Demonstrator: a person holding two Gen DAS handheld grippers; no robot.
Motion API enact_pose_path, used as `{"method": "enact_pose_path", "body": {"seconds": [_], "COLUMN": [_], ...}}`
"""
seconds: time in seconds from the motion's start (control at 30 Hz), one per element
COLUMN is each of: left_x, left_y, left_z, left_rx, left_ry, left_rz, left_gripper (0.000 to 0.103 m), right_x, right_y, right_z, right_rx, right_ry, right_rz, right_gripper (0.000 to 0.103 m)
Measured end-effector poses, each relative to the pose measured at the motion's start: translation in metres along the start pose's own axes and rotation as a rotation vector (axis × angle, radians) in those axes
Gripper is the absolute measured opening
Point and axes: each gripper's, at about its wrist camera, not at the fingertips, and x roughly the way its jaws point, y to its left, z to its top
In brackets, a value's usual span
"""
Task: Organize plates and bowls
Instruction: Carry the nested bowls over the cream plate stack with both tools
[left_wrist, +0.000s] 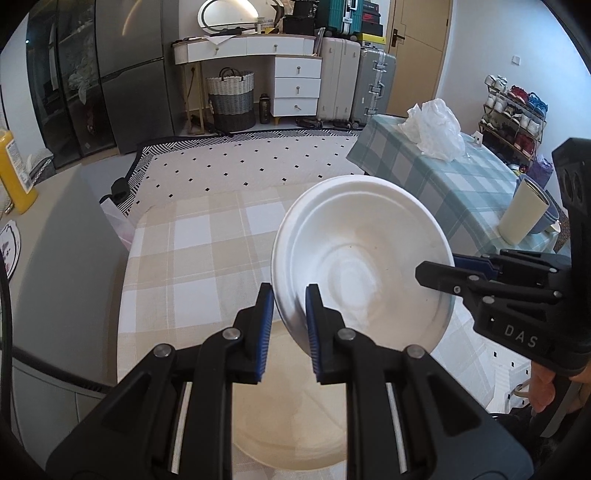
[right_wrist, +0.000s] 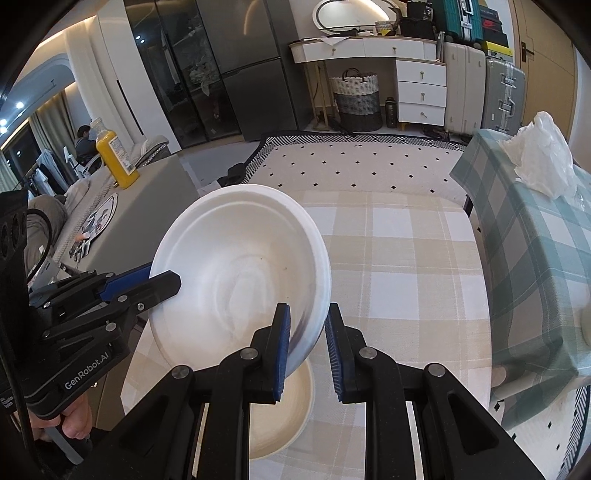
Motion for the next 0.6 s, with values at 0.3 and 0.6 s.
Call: {"method": "enact_pose_path", "body": {"seconds": [0.3,0.6], "left_x": [-0.013,-0.003], "left_y": [0.027,0.041], "left_z": [-0.037,-0.066], "left_rx": [-0.056,-0.079], "left_ry": [0.023,0.063], "left_rz": [0.031,0.064], "left_gripper": [0.015,0.015], "right_x": [0.007,0.027], "right_y": [0.035,0.050], "right_z": [-0.020,-0.042], "right_rx": [-0.050,-0.069], "right_ry": [0.036,0.090], "right_rz": [0.018,0.031], "right_gripper": [0.019,0.019]}}
